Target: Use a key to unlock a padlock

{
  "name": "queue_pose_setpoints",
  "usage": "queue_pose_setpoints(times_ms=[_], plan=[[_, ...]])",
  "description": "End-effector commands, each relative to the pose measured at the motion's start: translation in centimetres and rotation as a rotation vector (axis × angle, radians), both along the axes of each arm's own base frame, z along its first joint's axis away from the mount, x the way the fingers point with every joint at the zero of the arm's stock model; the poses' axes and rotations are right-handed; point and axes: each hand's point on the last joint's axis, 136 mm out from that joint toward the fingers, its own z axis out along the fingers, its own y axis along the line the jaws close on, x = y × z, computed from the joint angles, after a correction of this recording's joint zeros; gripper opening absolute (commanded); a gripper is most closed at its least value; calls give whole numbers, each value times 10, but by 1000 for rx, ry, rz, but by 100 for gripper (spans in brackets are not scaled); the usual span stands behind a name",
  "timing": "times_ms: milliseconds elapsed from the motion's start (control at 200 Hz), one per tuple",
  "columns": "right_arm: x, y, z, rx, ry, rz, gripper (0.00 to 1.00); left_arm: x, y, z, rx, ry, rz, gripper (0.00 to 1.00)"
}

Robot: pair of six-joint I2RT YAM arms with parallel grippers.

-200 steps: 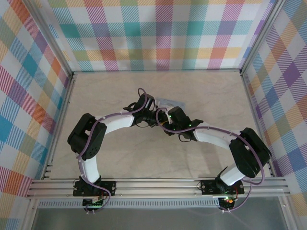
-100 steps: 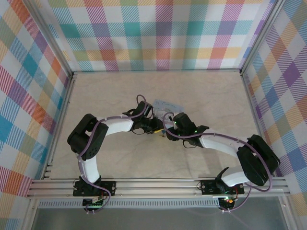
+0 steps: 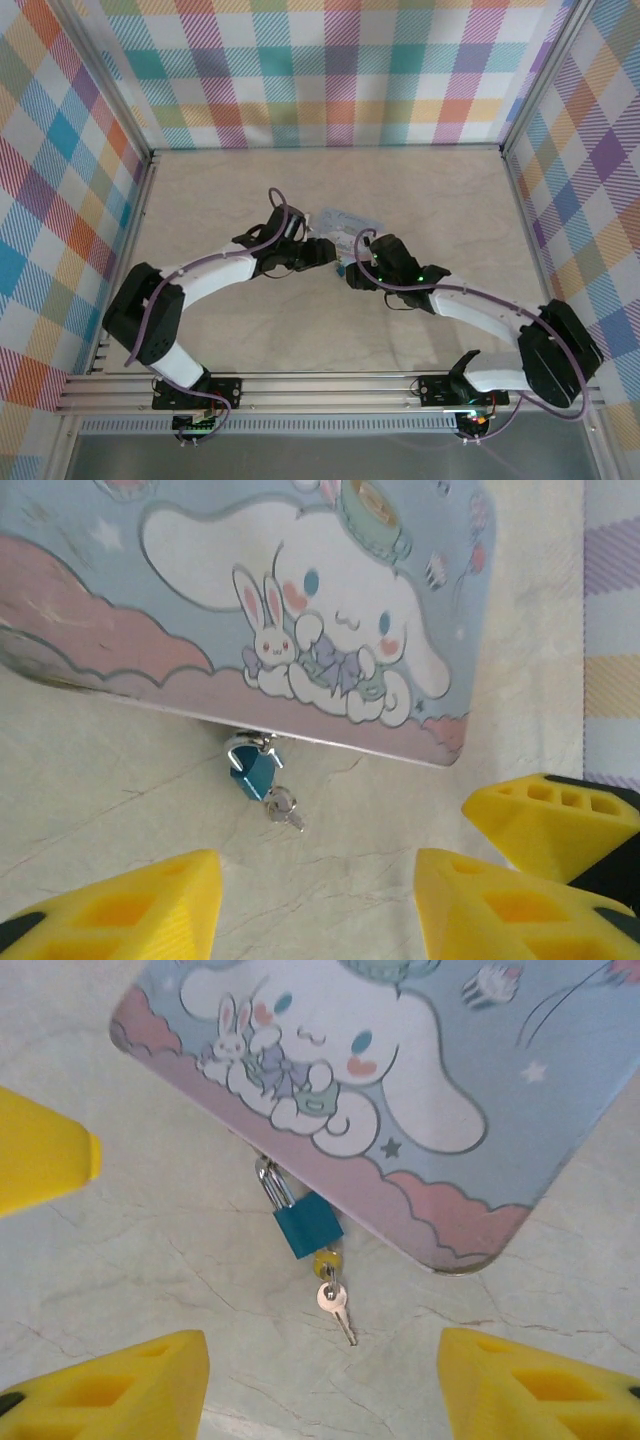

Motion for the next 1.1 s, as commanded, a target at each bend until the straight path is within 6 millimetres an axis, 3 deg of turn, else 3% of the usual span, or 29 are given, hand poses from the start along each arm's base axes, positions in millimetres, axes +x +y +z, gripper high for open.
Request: queue_pose_setpoints(times_ms=[0,175,365,480,685,1095], plan=[[1,-14,8,40,28,-76,65,20,26,7,85,-62,49,55],[16,-25,16,114,69,-141,70,62,39,9,130,-100,94,56],[38,-30,15,160,88,-178,73,94,28,-2,143,-106,86,56],[53,-34,8,187,126,-211,73,103,19,-15,146,-74,67,55],[78,-29,5,216,147,-213,72,98,15,-18,97,-55,68,55],[115,10,-2,248,205,-110,65,71,30,-14,78,-53,96,55]])
